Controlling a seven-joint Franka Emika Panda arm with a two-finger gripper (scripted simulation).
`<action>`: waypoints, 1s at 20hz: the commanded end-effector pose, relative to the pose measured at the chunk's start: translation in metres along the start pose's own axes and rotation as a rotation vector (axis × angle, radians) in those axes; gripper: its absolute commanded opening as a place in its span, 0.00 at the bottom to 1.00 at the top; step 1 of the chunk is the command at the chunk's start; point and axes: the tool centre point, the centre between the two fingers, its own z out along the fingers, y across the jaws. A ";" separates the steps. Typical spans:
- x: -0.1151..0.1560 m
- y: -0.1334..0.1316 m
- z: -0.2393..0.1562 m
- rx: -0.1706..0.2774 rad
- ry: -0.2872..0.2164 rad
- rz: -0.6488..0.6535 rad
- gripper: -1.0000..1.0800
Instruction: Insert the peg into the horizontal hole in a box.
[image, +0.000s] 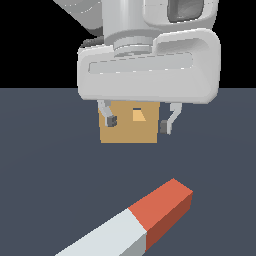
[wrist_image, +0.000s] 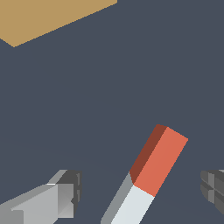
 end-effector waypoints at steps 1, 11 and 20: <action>-0.026 0.007 0.016 0.003 -0.001 0.117 0.96; -0.102 0.008 0.062 0.013 0.000 0.455 0.96; -0.117 0.005 0.072 0.017 0.000 0.521 0.96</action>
